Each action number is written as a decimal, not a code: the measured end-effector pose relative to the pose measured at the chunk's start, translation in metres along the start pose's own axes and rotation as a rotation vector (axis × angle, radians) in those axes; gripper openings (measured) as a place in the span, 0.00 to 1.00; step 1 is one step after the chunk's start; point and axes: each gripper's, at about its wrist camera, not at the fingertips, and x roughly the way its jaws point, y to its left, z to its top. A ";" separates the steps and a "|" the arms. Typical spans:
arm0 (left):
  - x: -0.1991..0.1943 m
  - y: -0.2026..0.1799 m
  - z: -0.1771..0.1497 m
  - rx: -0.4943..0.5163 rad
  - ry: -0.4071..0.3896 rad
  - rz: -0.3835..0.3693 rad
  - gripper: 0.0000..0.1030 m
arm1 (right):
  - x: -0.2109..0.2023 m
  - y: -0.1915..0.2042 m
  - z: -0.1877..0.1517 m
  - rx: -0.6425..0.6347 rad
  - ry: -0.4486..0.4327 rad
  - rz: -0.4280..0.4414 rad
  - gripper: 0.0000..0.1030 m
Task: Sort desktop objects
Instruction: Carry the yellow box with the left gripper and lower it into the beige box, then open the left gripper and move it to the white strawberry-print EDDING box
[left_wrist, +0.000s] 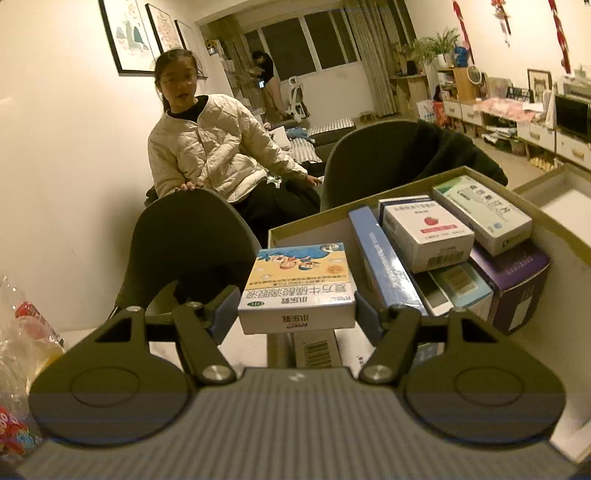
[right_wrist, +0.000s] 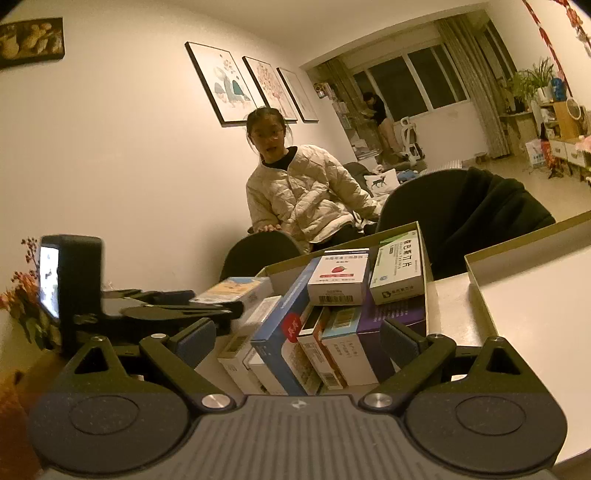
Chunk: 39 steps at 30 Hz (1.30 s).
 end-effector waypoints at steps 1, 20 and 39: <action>0.000 -0.001 0.001 0.009 0.002 0.001 0.64 | -0.001 -0.001 0.001 0.005 -0.003 -0.001 0.94; 0.024 0.003 0.020 -0.033 0.139 -0.065 0.65 | -0.008 -0.007 0.003 0.046 -0.006 0.006 0.94; 0.024 0.015 0.019 -0.130 0.180 -0.127 0.74 | 0.000 -0.006 -0.001 0.033 0.023 -0.005 0.94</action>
